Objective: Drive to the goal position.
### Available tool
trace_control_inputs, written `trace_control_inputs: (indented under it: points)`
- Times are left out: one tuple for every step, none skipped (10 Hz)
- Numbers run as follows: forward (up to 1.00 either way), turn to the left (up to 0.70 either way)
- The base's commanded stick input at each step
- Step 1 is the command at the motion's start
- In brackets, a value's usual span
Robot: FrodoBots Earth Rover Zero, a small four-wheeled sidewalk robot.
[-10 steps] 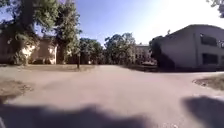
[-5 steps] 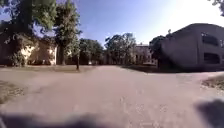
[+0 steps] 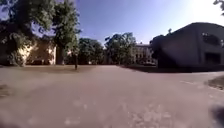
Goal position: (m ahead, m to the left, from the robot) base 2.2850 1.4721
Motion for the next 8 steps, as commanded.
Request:
trace_control_inputs:
  points:
    - [0.70,0.00]
    - [0.70,0.00]
    - [0.70,0.00]
    - [0.70,0.00]
    - [0.70,0.00]
    - [0.70,0.00]
    - [0.70,0.00]
    - [0.70,0.00]
